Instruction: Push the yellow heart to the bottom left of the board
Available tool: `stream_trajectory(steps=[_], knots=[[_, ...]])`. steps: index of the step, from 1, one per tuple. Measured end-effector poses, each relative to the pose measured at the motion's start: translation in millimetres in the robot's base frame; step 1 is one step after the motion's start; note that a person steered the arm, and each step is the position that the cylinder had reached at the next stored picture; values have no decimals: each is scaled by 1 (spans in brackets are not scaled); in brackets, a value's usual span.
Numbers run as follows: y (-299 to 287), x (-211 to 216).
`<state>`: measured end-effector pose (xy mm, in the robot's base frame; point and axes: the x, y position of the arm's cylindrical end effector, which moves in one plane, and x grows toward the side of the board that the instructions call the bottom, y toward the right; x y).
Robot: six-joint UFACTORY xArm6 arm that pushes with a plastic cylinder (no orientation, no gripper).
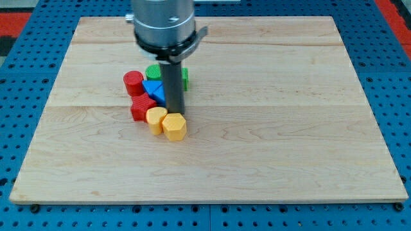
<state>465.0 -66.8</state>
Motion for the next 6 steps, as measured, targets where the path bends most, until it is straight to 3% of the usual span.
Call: stream_trajectory(steps=[3, 6], knots=[[-66, 32], [-78, 71]])
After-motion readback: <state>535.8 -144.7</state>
